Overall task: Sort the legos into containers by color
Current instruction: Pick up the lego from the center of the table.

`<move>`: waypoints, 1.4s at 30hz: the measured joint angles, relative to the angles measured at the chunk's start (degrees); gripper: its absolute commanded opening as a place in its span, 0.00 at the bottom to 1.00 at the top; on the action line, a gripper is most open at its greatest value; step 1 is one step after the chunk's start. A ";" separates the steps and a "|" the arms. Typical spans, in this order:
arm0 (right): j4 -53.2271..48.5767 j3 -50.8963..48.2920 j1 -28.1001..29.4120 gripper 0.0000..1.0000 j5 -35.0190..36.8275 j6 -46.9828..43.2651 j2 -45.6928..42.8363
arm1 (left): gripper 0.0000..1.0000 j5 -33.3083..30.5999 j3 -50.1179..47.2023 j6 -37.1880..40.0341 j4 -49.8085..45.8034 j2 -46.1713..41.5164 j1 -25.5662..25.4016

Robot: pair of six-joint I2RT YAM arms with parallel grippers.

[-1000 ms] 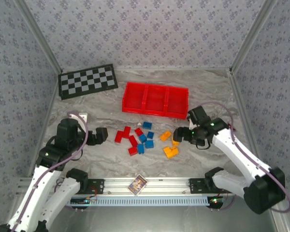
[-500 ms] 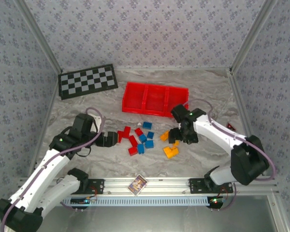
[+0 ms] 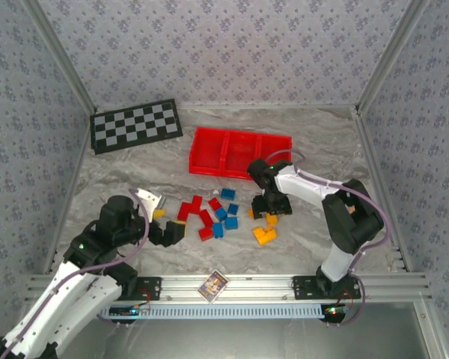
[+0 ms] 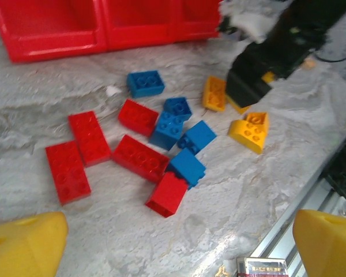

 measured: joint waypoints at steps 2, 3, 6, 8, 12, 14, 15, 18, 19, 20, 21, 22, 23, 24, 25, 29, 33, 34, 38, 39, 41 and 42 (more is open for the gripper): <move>-0.04 0.90 0.24 0.70 0.44 -0.20 1.01 | 1.00 0.81 -0.46 0.83 1.22 -1.73 0.00; -0.09 1.31 0.37 0.69 0.57 -0.37 1.29 | 1.00 1.11 -0.55 1.20 1.66 -2.38 0.00; -0.39 2.38 0.46 0.64 0.72 -0.79 1.73 | 1.00 1.27 -0.57 1.79 2.62 -3.04 -0.31; -0.61 2.78 0.48 0.62 0.74 -1.05 1.92 | 1.00 1.29 -0.57 2.05 2.93 -2.93 -0.68; -1.62 2.84 0.48 0.60 1.18 -1.31 2.21 | 1.00 1.25 -0.57 2.19 2.97 -1.42 -1.75; -2.23 2.84 0.48 0.60 1.60 -1.33 2.21 | 1.00 1.22 -0.57 2.19 2.97 -0.46 -2.47; -2.49 2.84 0.48 0.59 1.62 -1.33 2.21 | 1.00 1.11 -0.57 2.19 2.97 0.00 -2.95; -2.82 2.45 0.48 0.57 1.99 -1.29 1.66 | 1.00 0.79 -0.59 2.19 2.93 0.74 -4.39; -2.82 2.01 0.46 0.56 2.01 -1.27 1.14 | 1.00 0.55 -0.59 2.21 2.91 0.85 -4.90; -2.75 1.40 0.35 0.55 1.99 -1.27 0.48 | 1.00 0.37 -0.59 2.21 2.91 0.87 -5.38; -2.73 0.87 0.26 0.54 1.97 -1.27 -0.07 | 1.00 0.07 -0.59 2.21 2.91 0.90 -5.81; -2.67 0.13 0.04 0.54 1.88 -1.27 -0.70 | 1.00 -0.31 -0.59 2.23 2.91 0.92 -6.21; -2.58 -0.44 -0.22 0.54 1.68 -1.27 -1.14 | 1.00 -0.55 -0.59 2.27 2.89 0.96 -6.51; -2.43 -0.87 -0.55 0.53 1.42 -1.27 -1.40 | 1.00 -0.76 -0.59 2.34 2.91 0.96 -6.73; -2.14 -1.33 -0.92 0.53 1.07 -1.27 -1.53 | 1.00 -1.03 -0.59 2.36 2.89 1.01 -6.99; -0.26 -2.64 -1.81 0.52 -0.20 -1.27 -1.57 | 1.00 -2.01 -0.59 2.38 2.89 1.03 -7.72; 1.75 -3.56 -2.19 0.48 -1.55 -1.29 -1.55 | 1.00 -2.47 -0.59 2.38 2.89 1.14 -8.04; 2.29 -3.72 -2.23 0.46 -1.75 -1.29 -1.55 | 1.00 -2.47 -0.59 2.38 2.89 1.25 -8.11; 3.21 -3.98 -2.58 0.37 -2.19 -1.68 -1.57 | 1.00 -2.91 -0.59 2.38 2.86 1.84 -8.24; 3.23 -3.96 -2.60 0.35 -2.32 -1.92 -1.64 | 1.00 -3.02 -0.59 2.36 2.84 1.88 -8.26; 3.04 -3.91 -2.60 0.32 -2.40 -2.51 -2.45 | 1.00 -3.34 -0.59 2.38 2.86 1.92 -8.57; 2.80 -3.76 -2.60 0.31 -2.49 -2.82 -3.21 | 1.00 -3.39 -0.59 2.38 2.86 2.05 -8.59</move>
